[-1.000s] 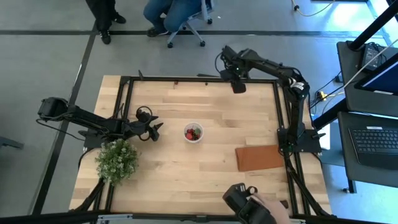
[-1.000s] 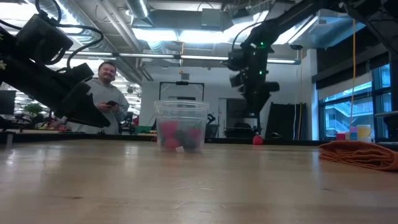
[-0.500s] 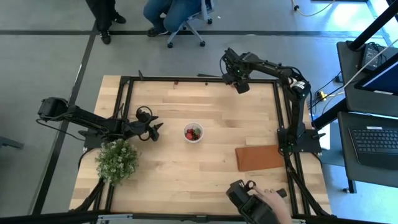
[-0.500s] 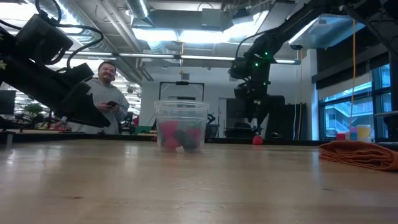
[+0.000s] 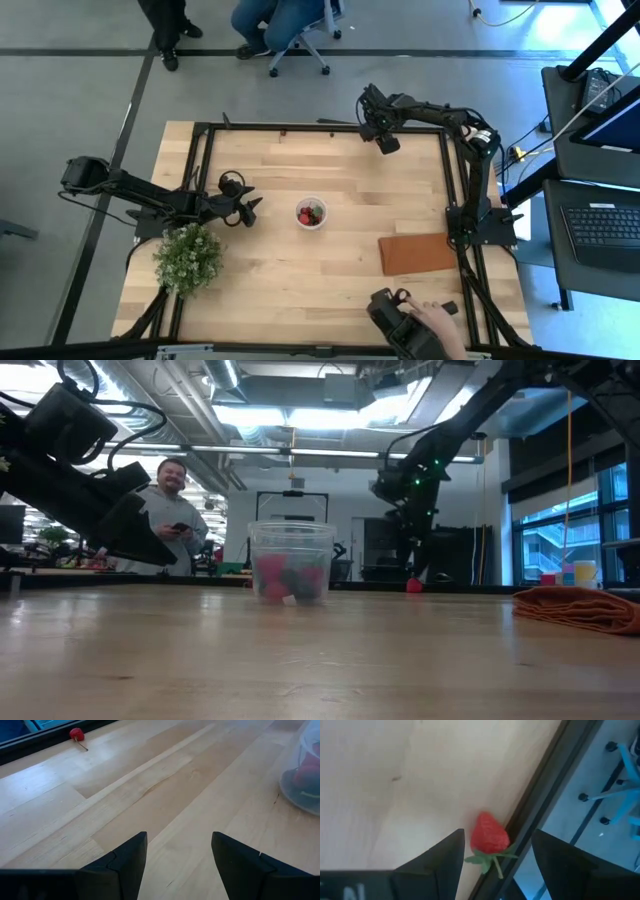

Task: Pick and placing Produce into tupperware
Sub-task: Put the strawberry into the bin

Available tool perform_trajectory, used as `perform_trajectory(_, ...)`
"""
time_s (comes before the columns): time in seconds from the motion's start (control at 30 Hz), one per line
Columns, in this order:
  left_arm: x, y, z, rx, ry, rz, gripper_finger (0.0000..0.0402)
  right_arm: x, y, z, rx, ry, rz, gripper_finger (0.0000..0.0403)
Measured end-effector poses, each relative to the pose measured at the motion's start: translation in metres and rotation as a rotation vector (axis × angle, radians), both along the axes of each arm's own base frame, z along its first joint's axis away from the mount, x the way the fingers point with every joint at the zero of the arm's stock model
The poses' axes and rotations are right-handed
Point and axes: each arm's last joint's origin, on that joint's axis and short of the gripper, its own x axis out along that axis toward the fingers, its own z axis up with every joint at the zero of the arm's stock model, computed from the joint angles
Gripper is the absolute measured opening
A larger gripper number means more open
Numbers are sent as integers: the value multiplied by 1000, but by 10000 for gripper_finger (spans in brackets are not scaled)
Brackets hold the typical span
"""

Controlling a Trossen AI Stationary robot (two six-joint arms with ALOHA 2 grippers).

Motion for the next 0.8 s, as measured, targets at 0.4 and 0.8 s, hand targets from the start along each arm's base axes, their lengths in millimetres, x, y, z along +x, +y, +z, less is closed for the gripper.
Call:
perform_trajectory(0.4,0,0,0,0,1,0,215,-11,-1,-17,29,31,-24,232)
perform_trajectory(0.8,0,0,0,6,1,5,215,-11,-2,-33,54,68,-63,206)
